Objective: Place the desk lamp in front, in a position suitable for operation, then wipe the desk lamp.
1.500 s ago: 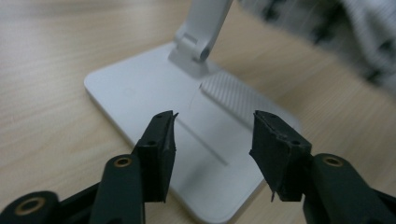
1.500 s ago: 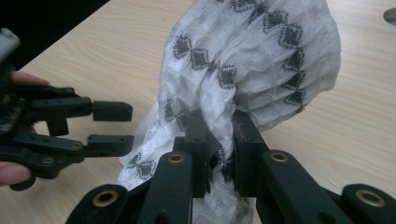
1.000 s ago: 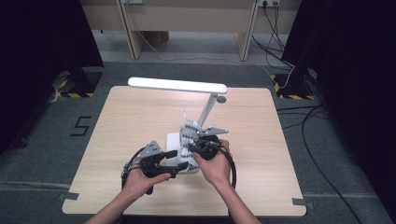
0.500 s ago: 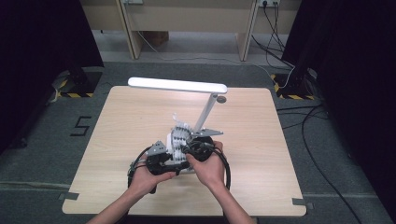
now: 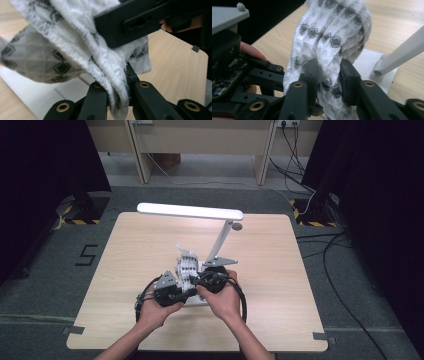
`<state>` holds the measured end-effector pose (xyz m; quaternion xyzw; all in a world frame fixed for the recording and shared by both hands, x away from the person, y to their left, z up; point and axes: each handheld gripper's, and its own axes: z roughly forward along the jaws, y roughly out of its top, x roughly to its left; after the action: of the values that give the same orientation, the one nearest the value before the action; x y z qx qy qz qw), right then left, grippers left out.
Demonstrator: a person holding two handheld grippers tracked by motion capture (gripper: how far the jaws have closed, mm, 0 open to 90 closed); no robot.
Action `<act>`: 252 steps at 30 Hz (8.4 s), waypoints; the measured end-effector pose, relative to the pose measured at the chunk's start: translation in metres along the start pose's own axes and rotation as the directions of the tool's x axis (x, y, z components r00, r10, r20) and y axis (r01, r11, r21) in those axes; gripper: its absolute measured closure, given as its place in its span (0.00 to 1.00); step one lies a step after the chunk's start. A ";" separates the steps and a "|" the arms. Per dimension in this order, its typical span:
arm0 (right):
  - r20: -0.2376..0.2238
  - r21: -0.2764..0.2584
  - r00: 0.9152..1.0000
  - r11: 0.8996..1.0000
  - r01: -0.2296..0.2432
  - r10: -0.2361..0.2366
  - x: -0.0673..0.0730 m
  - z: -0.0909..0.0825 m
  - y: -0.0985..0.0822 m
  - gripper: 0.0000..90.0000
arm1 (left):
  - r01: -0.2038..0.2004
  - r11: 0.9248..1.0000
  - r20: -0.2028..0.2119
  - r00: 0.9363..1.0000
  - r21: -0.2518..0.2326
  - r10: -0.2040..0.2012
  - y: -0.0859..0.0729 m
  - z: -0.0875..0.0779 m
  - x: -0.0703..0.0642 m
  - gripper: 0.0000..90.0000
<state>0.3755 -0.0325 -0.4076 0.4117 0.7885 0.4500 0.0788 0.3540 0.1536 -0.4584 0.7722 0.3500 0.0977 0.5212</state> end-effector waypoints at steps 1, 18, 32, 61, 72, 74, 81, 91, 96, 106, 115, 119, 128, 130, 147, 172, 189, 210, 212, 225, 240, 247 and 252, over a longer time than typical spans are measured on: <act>-0.004 -0.014 1.000 1.000 0.004 -0.004 -0.001 -0.002 0.001 0.73 | -0.010 1.000 -0.010 1.000 0.002 0.010 0.001 -0.001 0.001 0.94; 0.078 -0.135 0.992 0.987 -0.085 0.096 -0.061 -0.065 -0.030 0.60 | -0.029 0.989 -0.145 0.989 -0.145 0.007 0.015 -0.047 0.028 0.94; 0.151 -0.152 0.958 0.964 -0.220 0.243 -0.101 -0.090 -0.097 0.60 | -0.059 0.978 -0.183 0.983 -0.199 0.022 0.034 -0.060 0.030 0.94; 0.146 -0.158 0.952 0.957 -0.245 0.268 -0.105 -0.088 -0.116 0.60 | -0.083 0.965 -0.269 0.963 -0.248 0.014 0.051 -0.092 0.047 0.94; 0.143 -0.156 0.955 0.959 -0.236 0.258 -0.104 -0.083 -0.119 0.60 | -0.121 0.956 -0.303 0.952 -0.266 0.036 0.064 -0.114 0.047 0.94; 0.145 -0.155 0.954 0.958 -0.240 0.262 -0.103 -0.083 -0.119 0.60 | -0.124 0.955 -0.307 0.951 -0.268 0.037 0.067 -0.118 0.049 0.94; 0.152 -0.147 0.952 0.959 -0.242 0.264 -0.105 -0.080 -0.122 0.59 | -0.140 0.950 -0.325 0.945 -0.280 0.043 0.078 -0.131 0.054 0.94; 0.162 -0.155 0.946 0.954 -0.255 0.279 -0.111 -0.080 -0.124 0.59 | -0.164 0.944 -0.338 0.939 -0.286 0.061 0.093 -0.139 0.058 0.94; 0.167 -0.156 0.944 0.953 -0.259 0.284 -0.111 -0.082 -0.126 0.59 | -0.168 0.942 -0.340 0.939 -0.292 0.062 0.097 -0.141 0.057 0.94; 0.109 -0.092 0.991 0.993 -0.069 0.078 -0.078 -0.015 -0.072 0.69 | -0.175 0.942 -0.336 0.939 -0.285 0.073 0.100 -0.146 0.055 0.94; 0.106 -0.005 0.994 1.000 0.002 -0.002 -0.064 0.022 -0.060 0.81 | -0.204 0.935 -0.349 0.932 -0.291 0.095 0.112 -0.159 0.058 0.94; 0.118 0.012 0.993 1.000 0.020 -0.022 -0.064 0.028 -0.066 0.83 | -0.211 0.930 -0.358 0.929 -0.302 0.094 0.117 -0.163 0.058 0.94; 0.115 0.007 0.993 0.999 0.032 -0.032 -0.060 0.033 -0.064 0.81 | -0.217 0.929 -0.368 0.925 -0.299 0.097 0.118 -0.168 0.057 0.94; 0.113 0.008 0.993 0.999 0.035 -0.035 -0.059 0.034 -0.063 0.81 | -0.219 0.928 -0.372 0.923 -0.301 0.098 0.119 -0.169 0.059 0.94; 0.116 0.026 0.992 0.999 0.043 -0.046 -0.055 0.045 -0.066 0.87 | -0.253 0.916 -0.393 0.912 -0.311 0.118 0.133 -0.188 0.055 0.94; 0.141 0.032 0.986 0.996 0.081 -0.085 -0.057 0.047 -0.065 0.96 | -0.282 0.879 -0.342 0.928 -0.385 0.148 0.180 -0.182 0.037 0.94; 0.130 0.031 0.988 0.996 0.080 -0.083 -0.059 0.046 -0.066 0.96 | -0.281 0.881 -0.326 0.932 -0.381 0.157 0.189 -0.163 0.033 0.94; 0.127 0.034 0.989 0.997 0.076 -0.079 -0.058 0.047 -0.065 0.96 | -0.295 0.879 -0.307 0.934 -0.374 0.183 0.197 -0.150 0.034 0.94; 0.123 0.031 0.990 0.997 0.067 -0.071 -0.059 0.046 -0.065 0.96 | -0.292 0.881 -0.308 0.934 -0.374 0.179 0.197 -0.150 0.034 0.94; 0.125 0.023 0.990 0.998 0.060 -0.063 -0.058 0.047 -0.066 0.95 | -0.275 0.887 -0.297 0.940 -0.372 0.166 0.201 -0.140 0.041 0.94; 0.123 0.025 0.989 0.997 0.075 -0.077 -0.058 0.047 -0.066 0.95 | -0.266 0.896 -0.343 0.929 -0.356 0.140 0.193 -0.142 0.048 0.94; 0.123 0.023 0.989 0.997 0.076 -0.078 -0.058 0.047 -0.067 0.95 | -0.253 0.903 -0.354 0.927 -0.346 0.124 0.186 -0.144 0.052 0.94; 0.124 0.026 0.989 0.997 0.078 -0.080 -0.058 0.047 -0.066 0.95 | -0.249 0.903 -0.361 0.925 -0.351 0.115 0.182 -0.154 0.052 0.94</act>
<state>0.3977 -0.0607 -0.5003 0.4083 0.8024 0.4116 0.1413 0.3928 0.2620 -0.2435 0.6548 0.3313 0.3429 0.5864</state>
